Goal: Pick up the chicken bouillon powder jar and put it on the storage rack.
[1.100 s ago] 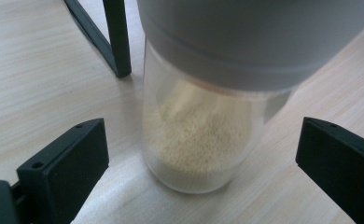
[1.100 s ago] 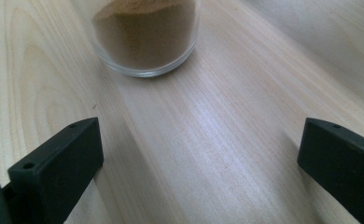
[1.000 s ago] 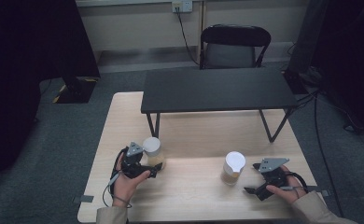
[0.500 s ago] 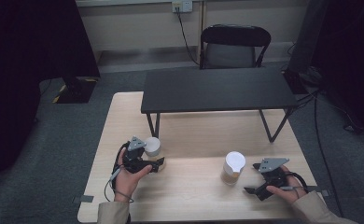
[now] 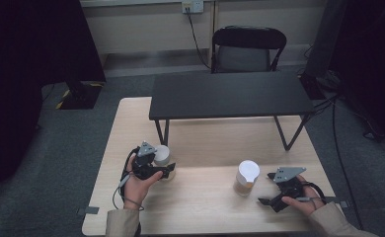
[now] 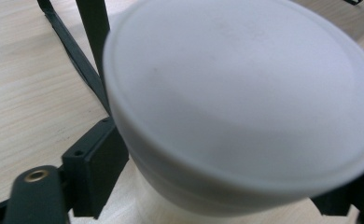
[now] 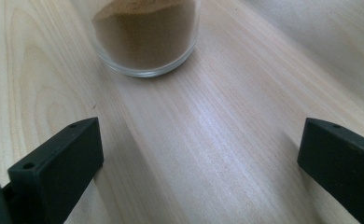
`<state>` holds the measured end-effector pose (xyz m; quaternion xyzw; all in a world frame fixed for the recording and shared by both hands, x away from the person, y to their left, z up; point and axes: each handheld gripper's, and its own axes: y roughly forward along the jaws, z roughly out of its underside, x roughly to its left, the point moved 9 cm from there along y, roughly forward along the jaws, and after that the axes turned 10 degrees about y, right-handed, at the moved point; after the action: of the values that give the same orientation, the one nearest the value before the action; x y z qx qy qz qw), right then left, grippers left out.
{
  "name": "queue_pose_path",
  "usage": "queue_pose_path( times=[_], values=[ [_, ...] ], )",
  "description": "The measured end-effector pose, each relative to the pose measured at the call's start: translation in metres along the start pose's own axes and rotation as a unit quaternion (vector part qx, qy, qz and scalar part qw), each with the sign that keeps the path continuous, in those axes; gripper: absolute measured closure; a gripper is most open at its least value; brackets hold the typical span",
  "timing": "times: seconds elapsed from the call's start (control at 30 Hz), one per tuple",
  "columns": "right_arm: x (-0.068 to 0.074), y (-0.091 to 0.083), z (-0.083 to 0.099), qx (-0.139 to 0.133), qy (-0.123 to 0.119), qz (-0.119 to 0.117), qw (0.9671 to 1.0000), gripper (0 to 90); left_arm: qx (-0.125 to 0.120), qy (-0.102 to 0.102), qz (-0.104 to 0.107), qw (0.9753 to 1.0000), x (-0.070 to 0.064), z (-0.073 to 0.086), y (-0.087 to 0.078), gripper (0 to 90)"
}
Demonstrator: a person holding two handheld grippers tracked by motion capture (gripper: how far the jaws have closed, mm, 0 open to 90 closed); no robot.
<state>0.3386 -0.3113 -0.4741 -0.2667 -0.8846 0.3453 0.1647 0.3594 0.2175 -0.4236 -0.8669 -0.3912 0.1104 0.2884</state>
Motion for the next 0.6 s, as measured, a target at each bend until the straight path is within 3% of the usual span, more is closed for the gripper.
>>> queue_pose_path(
  times=[0.37, 0.6],
  values=[
    [0.0, 0.0, 0.0, 0.0, 0.0, 0.0, 1.0, 0.0, -0.012, -0.005, 0.005, 0.9999, 0.004, 0.0001, -0.0008, 27.1],
    [0.0, 0.0, 0.0, 0.0, 0.0, 0.0, 1.0, 0.0, -0.014, 0.005, 0.002, 0.9999, 0.0023, -0.0019, -0.0006, 30.3]
  ],
)
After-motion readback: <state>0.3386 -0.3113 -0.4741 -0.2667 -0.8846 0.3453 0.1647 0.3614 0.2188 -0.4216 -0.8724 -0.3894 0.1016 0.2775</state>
